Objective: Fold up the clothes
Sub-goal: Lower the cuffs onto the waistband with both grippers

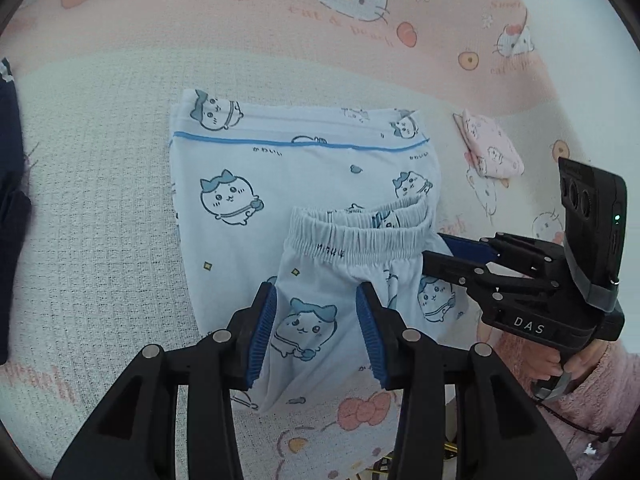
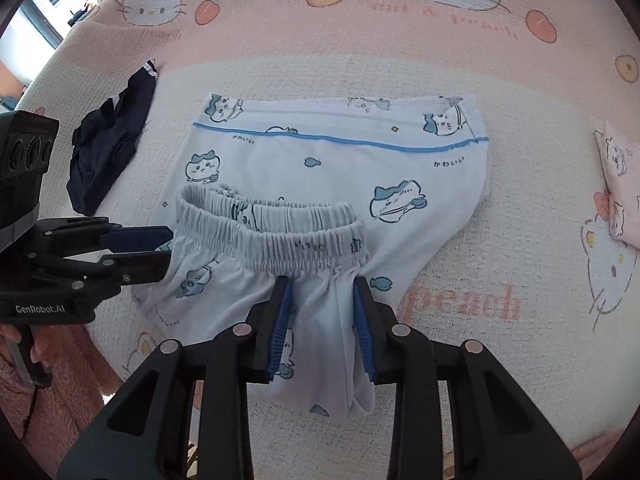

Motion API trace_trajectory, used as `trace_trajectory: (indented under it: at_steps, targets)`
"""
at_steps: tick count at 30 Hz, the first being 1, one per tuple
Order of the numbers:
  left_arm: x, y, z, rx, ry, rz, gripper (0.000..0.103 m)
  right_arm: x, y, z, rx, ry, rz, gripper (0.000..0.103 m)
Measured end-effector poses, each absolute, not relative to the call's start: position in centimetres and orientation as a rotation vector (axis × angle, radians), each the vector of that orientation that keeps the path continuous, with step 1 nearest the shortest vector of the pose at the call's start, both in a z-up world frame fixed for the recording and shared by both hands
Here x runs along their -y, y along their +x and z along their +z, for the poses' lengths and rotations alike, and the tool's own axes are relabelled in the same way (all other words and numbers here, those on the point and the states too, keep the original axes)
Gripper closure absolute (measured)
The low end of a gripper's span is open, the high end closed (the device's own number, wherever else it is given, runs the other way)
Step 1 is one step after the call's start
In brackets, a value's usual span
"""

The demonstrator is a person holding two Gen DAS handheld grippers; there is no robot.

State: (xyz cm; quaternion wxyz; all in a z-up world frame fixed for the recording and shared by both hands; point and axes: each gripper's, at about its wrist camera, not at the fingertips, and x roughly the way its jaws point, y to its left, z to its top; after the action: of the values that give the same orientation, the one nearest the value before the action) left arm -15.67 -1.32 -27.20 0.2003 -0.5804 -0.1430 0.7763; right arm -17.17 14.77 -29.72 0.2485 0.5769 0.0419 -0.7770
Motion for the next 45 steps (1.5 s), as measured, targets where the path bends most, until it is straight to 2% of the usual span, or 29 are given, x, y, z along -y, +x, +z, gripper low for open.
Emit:
trace_trajectory:
  at_steps: [3, 5, 7, 8, 9, 10, 13, 21, 25, 27, 30, 32, 33, 36, 38, 40, 43, 45]
  targets:
    - [1.7, -16.2, -27.7, 0.46, -1.621, 2.13, 0.059, -15.3, -17.7, -30.3, -0.067, 1.604, -2.09, 0.069]
    - [1.1, -16.2, -28.5, 0.433, -1.651, 2.114, 0.059, -15.5, -17.9, -30.7, -0.043, 1.625, -2.074, 0.064]
    - [0.4, -16.0, -28.6, 0.399, -1.644, 2.095, 0.064, -15.3, -17.7, -30.6, -0.066, 1.617, -2.076, 0.067]
    - [0.0, -15.8, -28.4, 0.38, -1.626, 2.086, 0.097, -15.1, -17.5, -30.2, -0.093, 1.595, -2.087, 0.073]
    - [0.0, -15.8, -28.0, 0.374, -1.61, 2.101, 0.098, -15.0, -17.2, -29.9, -0.112, 1.575, -2.101, 0.077]
    - [0.0, -15.9, -27.5, 0.369, -1.595, 2.115, 0.098, -14.9, -17.1, -29.5, -0.119, 1.562, -2.113, 0.085]
    - [0.0, -16.1, -26.2, 0.353, -1.548, 2.16, 0.098, -15.1, -17.5, -28.2, -0.101, 1.522, -2.15, 0.092]
    - [1.5, -20.7, -23.3, 0.352, -1.432, 2.297, 0.098, -13.6, -20.9, -23.8, -0.119, 1.352, -2.252, 0.093]
    - [1.7, -24.0, -27.2, 0.304, -1.512, 2.353, 0.097, -12.5, -24.6, -25.7, -0.174, 1.393, -2.294, 0.083]
    - [1.6, -25.4, -30.1, 0.268, -1.651, 2.32, 0.096, -12.3, -26.7, -28.4, -0.205, 1.504, -2.287, 0.082]
    - [1.8, -25.0, -28.3, 0.282, -1.568, 2.368, 0.094, -13.4, -27.9, -28.3, -0.067, 1.539, -2.259, 0.081]
    - [2.3, -24.1, -26.5, 0.278, -1.475, 2.448, 0.091, -15.1, -27.8, -26.4, 0.049, 1.459, -2.293, 0.067]
    - [2.5, -23.8, -25.8, 0.272, -1.443, 2.477, 0.091, -16.1, -27.7, -25.7, 0.103, 1.442, -2.304, 0.064]
    - [1.9, -23.4, -24.4, 0.241, -1.376, 2.459, 0.09, -18.4, -27.8, -25.5, 0.106, 1.507, -2.331, 0.063]
    - [0.2, -23.5, -24.4, 0.192, -1.356, 2.388, 0.09, -19.1, -27.9, -26.0, -0.013, 1.558, -2.365, 0.063]
    - [-2.2, -23.5, -25.3, 0.136, -1.373, 2.299, 0.09, -19.8, -27.8, -27.2, -0.089, 1.605, -2.356, 0.063]
    - [-5.1, -23.9, -27.6, 0.046, -1.452, 2.248, 0.09, -19.7, -27.3, -28.4, -0.051, 1.644, -2.221, 0.064]
    - [-5.0, -23.9, -28.8, -0.018, -1.515, 2.302, 0.09, -18.4, -26.4, -28.5, -0.13, 1.607, -2.168, 0.064]
